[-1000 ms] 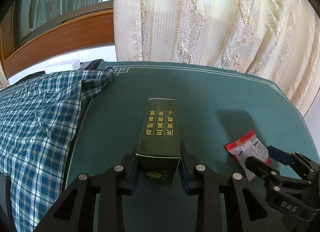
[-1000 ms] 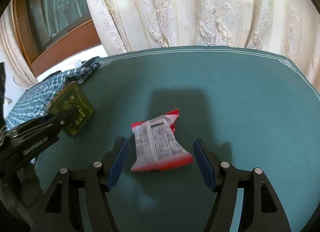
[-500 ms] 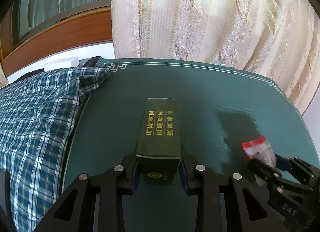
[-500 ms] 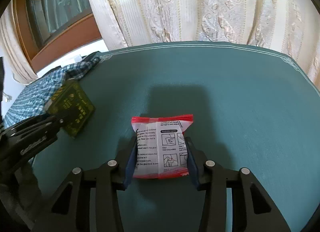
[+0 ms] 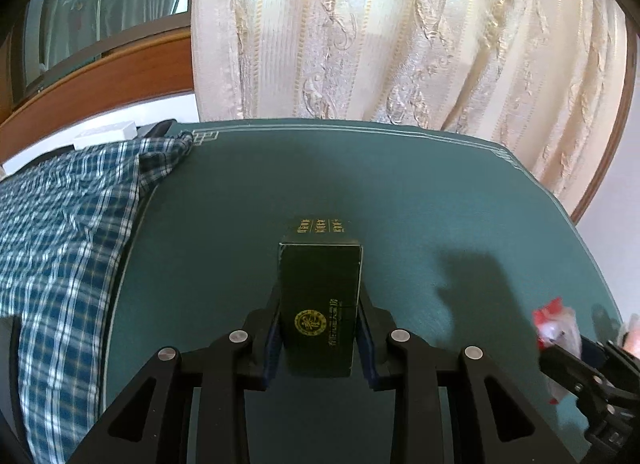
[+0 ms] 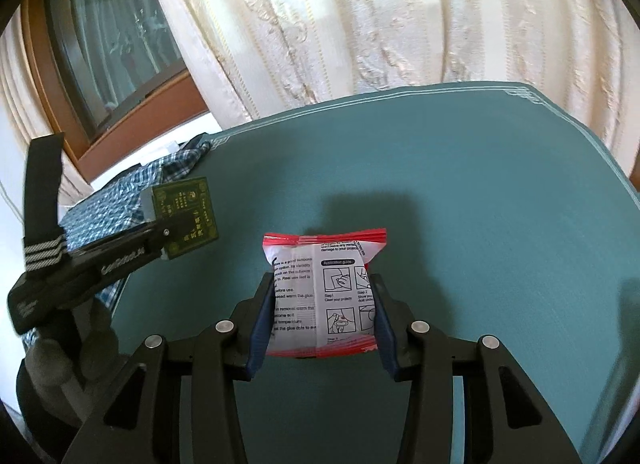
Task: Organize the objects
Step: 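Carry the green box and snack packet to the bowl while the right gripper releases the packet inside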
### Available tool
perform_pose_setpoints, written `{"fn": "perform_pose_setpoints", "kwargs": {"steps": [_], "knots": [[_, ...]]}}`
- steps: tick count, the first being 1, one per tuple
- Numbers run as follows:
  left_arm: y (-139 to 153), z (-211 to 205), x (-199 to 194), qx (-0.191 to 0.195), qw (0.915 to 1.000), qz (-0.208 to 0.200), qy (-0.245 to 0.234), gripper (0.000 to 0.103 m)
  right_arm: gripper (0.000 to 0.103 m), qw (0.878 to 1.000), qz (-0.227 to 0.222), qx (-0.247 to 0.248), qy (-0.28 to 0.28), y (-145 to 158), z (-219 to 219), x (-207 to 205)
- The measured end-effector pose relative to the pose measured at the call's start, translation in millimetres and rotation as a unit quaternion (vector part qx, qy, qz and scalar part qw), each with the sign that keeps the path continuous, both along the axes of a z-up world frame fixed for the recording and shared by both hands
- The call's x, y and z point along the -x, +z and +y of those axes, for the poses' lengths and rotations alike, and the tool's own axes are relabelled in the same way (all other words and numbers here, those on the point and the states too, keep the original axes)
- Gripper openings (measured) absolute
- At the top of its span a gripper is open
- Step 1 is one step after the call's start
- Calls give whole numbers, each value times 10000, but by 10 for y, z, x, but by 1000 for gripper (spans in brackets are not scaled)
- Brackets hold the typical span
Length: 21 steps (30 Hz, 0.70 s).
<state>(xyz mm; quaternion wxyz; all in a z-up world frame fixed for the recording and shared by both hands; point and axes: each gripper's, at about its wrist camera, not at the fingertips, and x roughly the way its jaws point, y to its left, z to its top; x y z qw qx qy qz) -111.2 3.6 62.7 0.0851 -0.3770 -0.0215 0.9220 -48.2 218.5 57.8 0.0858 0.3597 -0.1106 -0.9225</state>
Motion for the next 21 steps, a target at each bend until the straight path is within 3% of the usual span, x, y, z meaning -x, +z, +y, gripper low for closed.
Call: {"fn": "perform_pose_setpoints", "kwargs": {"steps": [9,21], "knots": [[70,189,-331,-198,9996,-120,-138,33,46,9990,150,209,-354,123,369,-584],[324,853,-743,-190,9953,50,-945,33,46,9905,522,196,-1255,318,1038,-1299]]}}
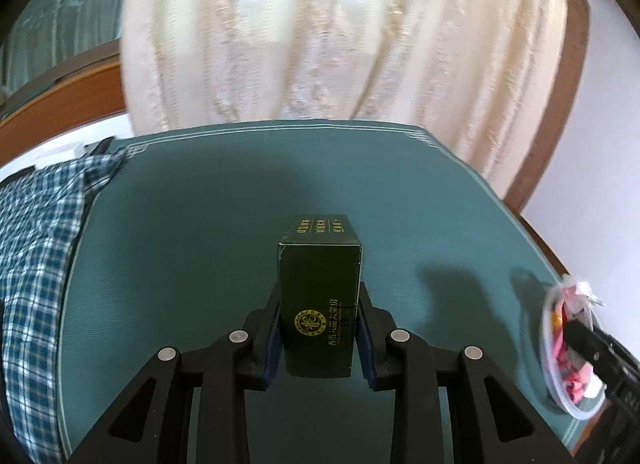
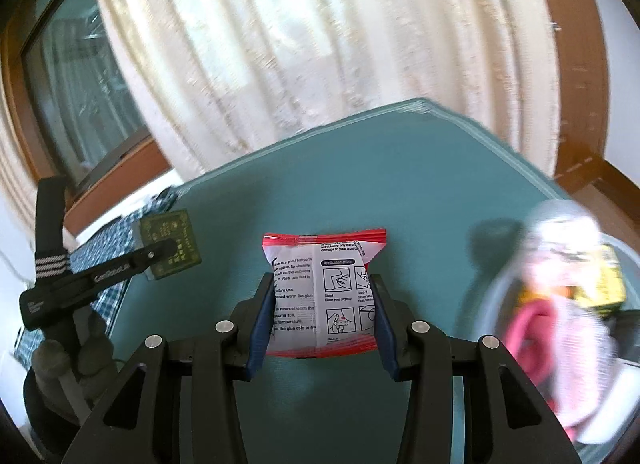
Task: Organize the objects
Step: 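Carry the green box and snack packet to the bowl while the right gripper releases the packet inside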
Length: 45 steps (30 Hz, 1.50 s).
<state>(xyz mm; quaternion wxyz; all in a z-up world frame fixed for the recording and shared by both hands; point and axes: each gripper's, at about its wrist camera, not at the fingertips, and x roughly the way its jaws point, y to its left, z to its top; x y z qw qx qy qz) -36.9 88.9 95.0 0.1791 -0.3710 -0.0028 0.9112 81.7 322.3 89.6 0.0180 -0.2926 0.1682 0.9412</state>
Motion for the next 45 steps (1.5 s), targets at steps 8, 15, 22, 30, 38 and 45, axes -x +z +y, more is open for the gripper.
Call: {"fn": "perform_pose_setpoints", "kwargs": {"steps": [8,15,22,30,38,45], "knots": [[111,509,-275,12,9980,80,-632,33,46,9958,178,-355,-823,112,499,-561],[203,971,-548,-56,9913,46,-1317,33,46,9879,16,-379,-1504,9,972,-770],[245,1395,-804,95,9820,127,-1881,33,46,9847,-138,-529,-1656,-102,1149,-773],[277,1622,-934,173,9765,162,-2141,33,46,9850,-288,-614,-1588,-239,1308,-700],[260,1840,-1007,207,9702,119,-2413,33,59,9839,-354,-557,-1661,-289,1432,-733],[212,2033,-1100,163,9610,1,-2760,33,69,9834,-199,-339,-1770,-239,1549,-799]]}}
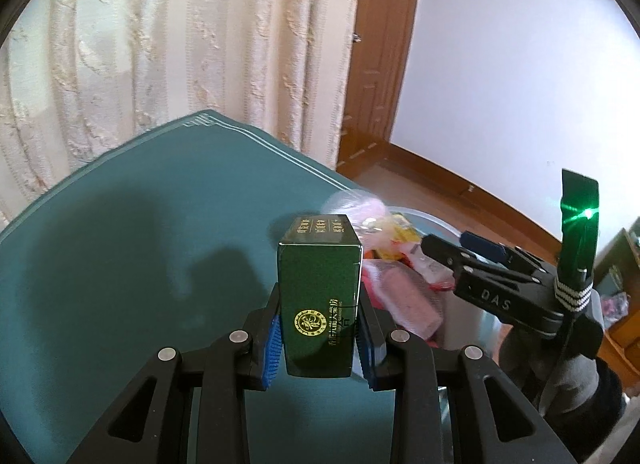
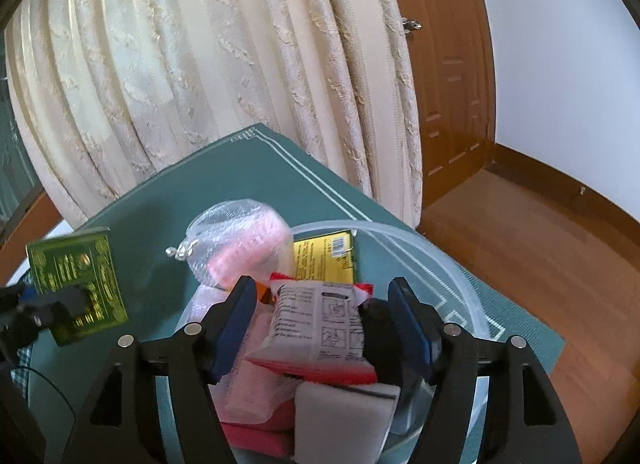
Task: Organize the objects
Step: 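Carry the green box and snack packet to the bowl while the right gripper releases the packet inside, then lower the dark green box into the bowl and open the left gripper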
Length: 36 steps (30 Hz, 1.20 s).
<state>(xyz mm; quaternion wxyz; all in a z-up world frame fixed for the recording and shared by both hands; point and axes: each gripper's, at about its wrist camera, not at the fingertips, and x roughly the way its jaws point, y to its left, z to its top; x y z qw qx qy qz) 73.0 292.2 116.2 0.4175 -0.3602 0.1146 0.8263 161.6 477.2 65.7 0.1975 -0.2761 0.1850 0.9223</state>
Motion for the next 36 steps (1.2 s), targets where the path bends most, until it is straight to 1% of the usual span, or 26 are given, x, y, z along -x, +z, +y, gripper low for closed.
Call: {"fn": "perform_pose_setpoints", "kwargs": {"steps": [6,9,11,16,18,21,24,26,31,32,33,35,36], "knots": [[-60,149,-50,-18,9989,-307,-347,33,69,9997,219,23,-119,86,61,-116],[-101,230,-73,-38,9960,-577,-674,33,69,9995,253,51,-169,90,82,-144],[-109,269,-98,-46,9941,-682,-842,33,70,9995,260,74,-190,84,97,-159],[-151,392,-136,16,9895,-784,-1213,33,70,9991,297,139,-262,80,155,-179],[-206,457,-143,100,9896,-747,-1223,33,70,9990,305,162,-284,76,177,-185],[-320,553,-53,245,9898,-804,-1151,33,69,9990,315,164,-286,74,186,-192],[-336,567,14,204,9899,-828,-1134,33,70,9989,324,178,-300,71,200,-198],[-353,578,40,210,9910,-750,-1093,33,70,9988,326,192,-311,67,215,-199],[-489,635,100,289,9893,-893,-1114,37,70,9990,305,187,-285,61,229,-183],[-512,642,110,319,9892,-909,-1109,43,70,9990,307,189,-281,59,234,-191],[-551,648,128,376,9896,-906,-1050,53,70,9990,306,192,-279,58,240,-192],[-594,632,166,416,9911,-858,-928,63,69,9989,309,188,-291,59,245,-193],[-601,616,176,384,9912,-868,-925,63,69,9989,309,193,-283,57,238,-189]]}}
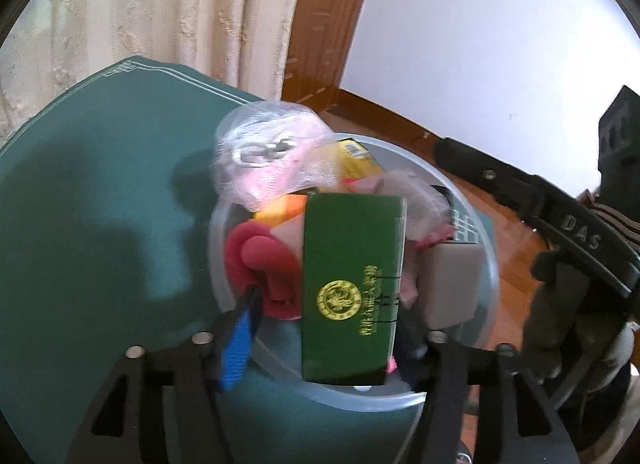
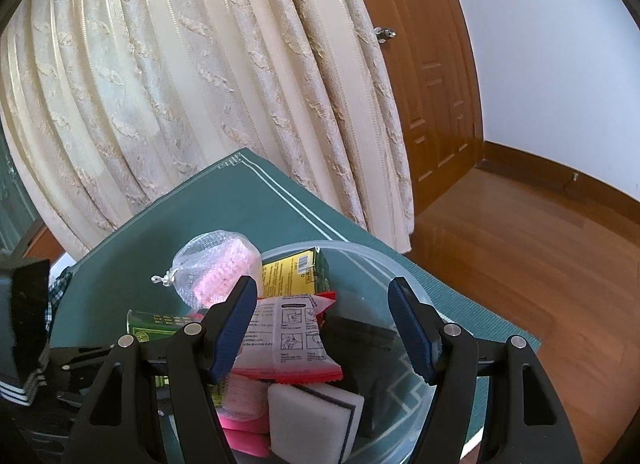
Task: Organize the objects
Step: 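Lower the dark green box into the bowl and open the left gripper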
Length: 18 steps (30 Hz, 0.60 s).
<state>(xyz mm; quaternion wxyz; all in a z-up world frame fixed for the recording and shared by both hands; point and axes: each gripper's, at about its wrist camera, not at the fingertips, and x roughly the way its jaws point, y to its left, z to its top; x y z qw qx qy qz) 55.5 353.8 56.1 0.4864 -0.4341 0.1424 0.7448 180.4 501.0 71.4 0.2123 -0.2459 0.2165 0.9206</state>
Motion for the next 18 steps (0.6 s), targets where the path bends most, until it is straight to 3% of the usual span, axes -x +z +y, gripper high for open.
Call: {"fn": "perform_pose_setpoints", "kwargs": {"steps": [2,8,18], "knots": [[16,-29,-5,-30,10000,52,16,64,70,10000,-3,-3,-3,-6,-3,-3],[108,-134,-73,-152,9986,501,119,82,69,10000,-16,-1,42,-31,-29,-21],[135,-281,0,-248,9969,565,489,86,69,10000,-11,13,59,-36,-61,-23]]}}
